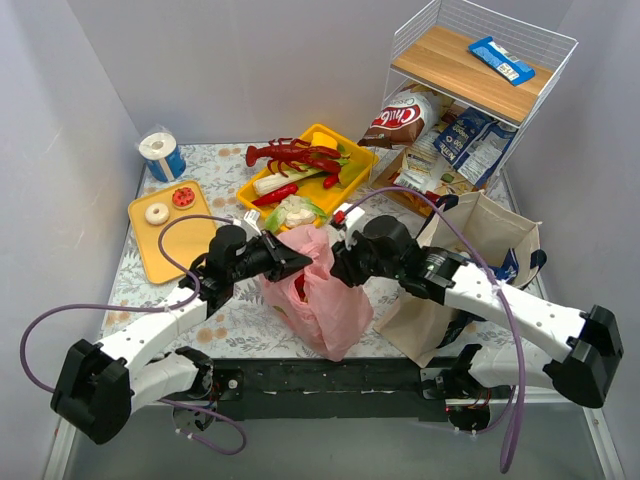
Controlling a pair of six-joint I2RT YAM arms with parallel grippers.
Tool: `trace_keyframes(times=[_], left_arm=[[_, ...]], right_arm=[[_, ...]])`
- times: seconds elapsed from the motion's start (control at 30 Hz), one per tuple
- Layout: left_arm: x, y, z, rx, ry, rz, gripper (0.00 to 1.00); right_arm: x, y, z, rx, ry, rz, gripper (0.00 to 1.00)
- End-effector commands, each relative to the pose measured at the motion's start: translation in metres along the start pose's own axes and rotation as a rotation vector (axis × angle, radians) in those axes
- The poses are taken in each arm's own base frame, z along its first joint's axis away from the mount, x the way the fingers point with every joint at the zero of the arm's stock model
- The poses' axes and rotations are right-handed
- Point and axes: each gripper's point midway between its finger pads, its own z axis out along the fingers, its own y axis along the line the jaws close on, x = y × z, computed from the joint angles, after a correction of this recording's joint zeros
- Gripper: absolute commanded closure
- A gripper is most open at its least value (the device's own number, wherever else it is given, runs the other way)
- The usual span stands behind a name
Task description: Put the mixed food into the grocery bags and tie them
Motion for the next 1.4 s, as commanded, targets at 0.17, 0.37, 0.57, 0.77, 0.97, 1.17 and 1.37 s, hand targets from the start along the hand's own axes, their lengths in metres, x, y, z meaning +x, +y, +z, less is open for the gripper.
trace_keyframes(times=[0.17, 0.37, 0.57, 0.77, 0.97, 1.17, 1.37], left_arm=[[0.007, -0.051, -0.022, 0.331, -0.009, 0.261, 1.00], [0.009, -0.058, -0.033, 0.422, -0.046, 0.278, 1.00], [-0.001, -0.066, -0.041, 0.484, -0.140, 0.273, 1.00], [-0.003, -0.057, -0.042, 0.480, -0.166, 0.251, 1.00], [0.003, -0.049, -0.051, 0.499, -0.145, 0.232, 1.00], [0.007, -0.048, -0.054, 0.512, -0.107, 0.216, 1.00], [0.008, -0.043, -0.049, 0.460, -0.070, 0.188, 1.00]], right_arm=[[-0.014, 0.029, -0.017, -0.228, -0.088, 0.074, 0.63], [-0.005, 0.040, 0.004, -0.313, -0.112, 0.087, 0.64], [0.032, 0.060, 0.009, -0.410, -0.016, 0.144, 0.69], [0.028, 0.067, -0.005, -0.433, -0.034, 0.156, 0.66], [-0.001, 0.045, -0.025, -0.349, -0.093, 0.169, 0.58], [-0.011, 0.006, -0.024, -0.226, -0.137, 0.097, 0.69], [-0.029, 0.006, -0.011, -0.256, -0.141, -0.071, 0.76]])
